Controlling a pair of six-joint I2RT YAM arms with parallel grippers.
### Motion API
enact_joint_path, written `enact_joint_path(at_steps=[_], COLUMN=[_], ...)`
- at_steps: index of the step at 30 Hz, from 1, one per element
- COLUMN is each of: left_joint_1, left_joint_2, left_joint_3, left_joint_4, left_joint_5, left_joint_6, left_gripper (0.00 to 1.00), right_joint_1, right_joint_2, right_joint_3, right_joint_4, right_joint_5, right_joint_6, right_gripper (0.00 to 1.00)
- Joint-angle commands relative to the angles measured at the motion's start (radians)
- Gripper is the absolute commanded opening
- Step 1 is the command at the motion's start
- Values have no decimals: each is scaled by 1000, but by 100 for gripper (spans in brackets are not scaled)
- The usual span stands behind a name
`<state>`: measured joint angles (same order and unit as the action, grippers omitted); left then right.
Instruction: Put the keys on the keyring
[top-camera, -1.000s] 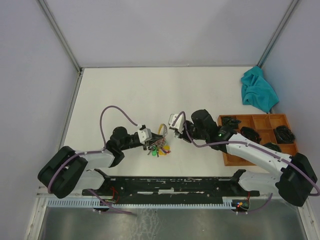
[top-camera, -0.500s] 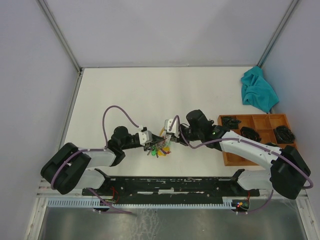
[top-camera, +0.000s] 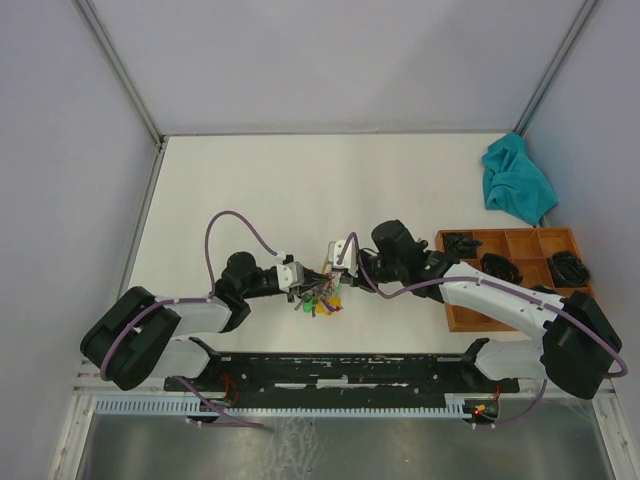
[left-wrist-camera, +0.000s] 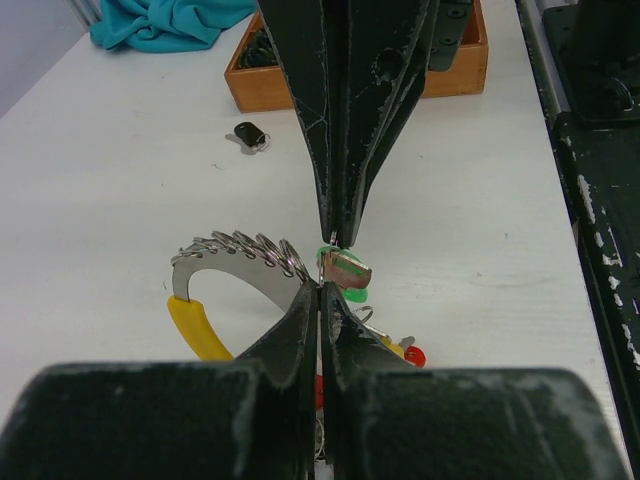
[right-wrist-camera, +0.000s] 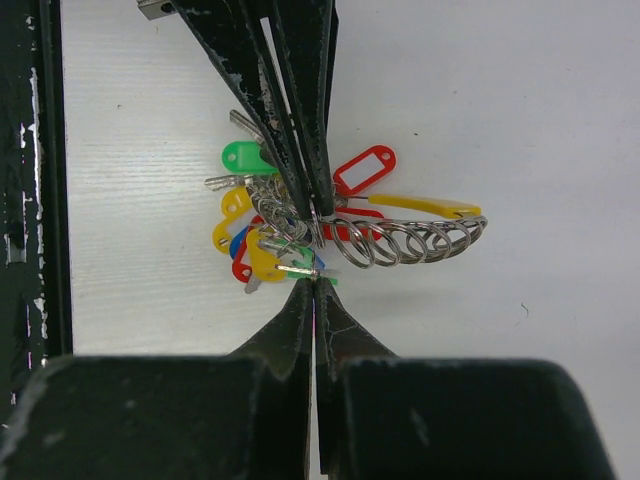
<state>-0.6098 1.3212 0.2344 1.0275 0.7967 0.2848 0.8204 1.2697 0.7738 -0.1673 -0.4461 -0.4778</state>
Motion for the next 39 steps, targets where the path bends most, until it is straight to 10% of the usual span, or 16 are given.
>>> enact_joint_path(at_steps=[1,39], left_joint_1=[5,5], left_joint_2=[-27,-20], left_joint_3=[38,59], left_joint_4=[56,26], left_joint_5=[22,44], left_joint_6=[12,-1], left_gripper=[3,3], right_joint_1=[10,26], right_joint_2=[-41,-51], right_joint_3=[42,47], right_joint_4=[14,8], right_joint_5=[-3,43], right_joint_6=[-23,-38], right_gripper=[1,1])
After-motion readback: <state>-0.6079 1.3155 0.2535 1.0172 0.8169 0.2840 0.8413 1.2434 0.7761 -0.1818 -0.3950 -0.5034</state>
